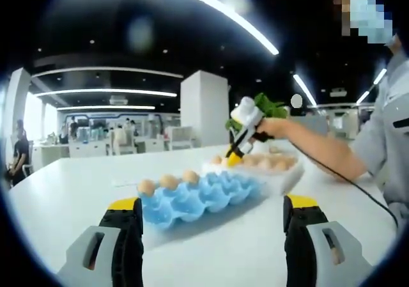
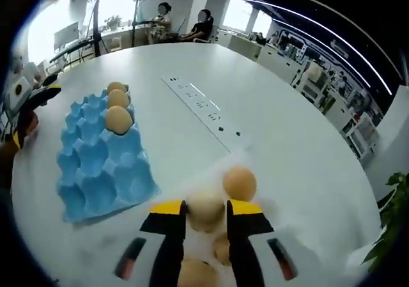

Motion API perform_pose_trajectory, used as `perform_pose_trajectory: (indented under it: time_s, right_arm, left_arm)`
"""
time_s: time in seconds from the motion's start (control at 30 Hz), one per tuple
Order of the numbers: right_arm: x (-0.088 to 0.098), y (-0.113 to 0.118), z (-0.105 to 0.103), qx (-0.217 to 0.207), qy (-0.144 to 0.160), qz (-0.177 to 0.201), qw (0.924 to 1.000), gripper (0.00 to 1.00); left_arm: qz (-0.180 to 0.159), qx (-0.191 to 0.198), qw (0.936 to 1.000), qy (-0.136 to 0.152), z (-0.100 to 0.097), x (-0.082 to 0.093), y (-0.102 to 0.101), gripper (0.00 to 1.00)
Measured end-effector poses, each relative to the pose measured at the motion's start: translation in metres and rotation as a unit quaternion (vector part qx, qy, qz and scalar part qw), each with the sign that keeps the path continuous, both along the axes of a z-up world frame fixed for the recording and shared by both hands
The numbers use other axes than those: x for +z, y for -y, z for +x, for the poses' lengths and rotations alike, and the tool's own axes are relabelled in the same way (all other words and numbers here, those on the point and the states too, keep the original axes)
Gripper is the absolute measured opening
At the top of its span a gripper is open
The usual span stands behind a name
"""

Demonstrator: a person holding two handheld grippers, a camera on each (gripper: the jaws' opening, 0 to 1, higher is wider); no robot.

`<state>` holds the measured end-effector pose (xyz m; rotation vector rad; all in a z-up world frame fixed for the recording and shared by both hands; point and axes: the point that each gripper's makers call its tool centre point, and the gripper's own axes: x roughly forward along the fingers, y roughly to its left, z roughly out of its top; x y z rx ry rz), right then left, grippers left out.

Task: Pick up the eggs on the table and place them into the egg tray on the table

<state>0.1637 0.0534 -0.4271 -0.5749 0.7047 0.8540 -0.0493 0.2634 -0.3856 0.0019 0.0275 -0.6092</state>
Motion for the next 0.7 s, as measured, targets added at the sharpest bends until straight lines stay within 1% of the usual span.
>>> perform_pose_trajectory:
  time_s: [0.03, 0.17, 0.27, 0.4, 0.47, 0.5, 0.57, 0.6, 0.7]
  right_arm:
    - [0.0000, 0.0003, 0.0012, -0.003, -0.001, 0.006, 1.0000, 0.26]
    - [-0.0024, 0.0026, -0.0013, -0.020, -0.030, 0.053, 0.9980, 0.27]
    - [-0.0020, 0.0034, 0.0022, -0.021, -0.033, 0.061, 0.9973, 0.26]
    - [-0.0017, 0.0019, 0.0008, -0.026, -0.037, 0.059, 0.9972, 0.26]
    - [-0.0012, 0.0011, -0.0010, -0.030, -0.036, 0.048, 0.9978, 0.26]
    - [-0.0011, 0.0012, -0.0014, -0.027, -0.030, 0.036, 0.9985, 0.26]
    - [-0.0003, -0.0002, -0.0017, -0.025, -0.025, 0.027, 0.9990, 0.26]
    - [0.0002, 0.0000, 0.0013, -0.025, -0.024, 0.025, 0.9991, 0.26]
    - [0.0005, 0.0015, 0.0013, -0.022, -0.021, 0.023, 0.9993, 0.25]
  left_arm:
    - [0.001, -0.001, 1.0000, -0.002, 0.0000, -0.0008, 0.0006, 0.92]
    - [0.005, -0.002, 1.0000, -0.003, -0.0001, -0.0022, 0.0021, 0.92]
    - [-0.003, -0.004, 1.0000, -0.004, -0.0003, -0.0007, 0.0021, 0.91]
    - [-0.002, -0.003, 1.0000, -0.004, -0.0002, -0.0010, 0.0011, 0.91]
    - [-0.002, -0.003, 1.0000, -0.005, 0.0000, -0.0013, 0.0010, 0.91]
    - [-0.002, -0.004, 1.0000, -0.005, 0.0000, -0.0014, 0.0009, 0.91]
    - [-0.001, -0.003, 1.0000, -0.005, 0.0000, -0.0018, 0.0005, 0.91]
    - [0.000, -0.003, 1.0000, -0.005, 0.0000, -0.0017, 0.0002, 0.91]
    - [0.002, -0.002, 1.0000, -0.004, -0.0004, -0.0016, -0.0005, 0.91]
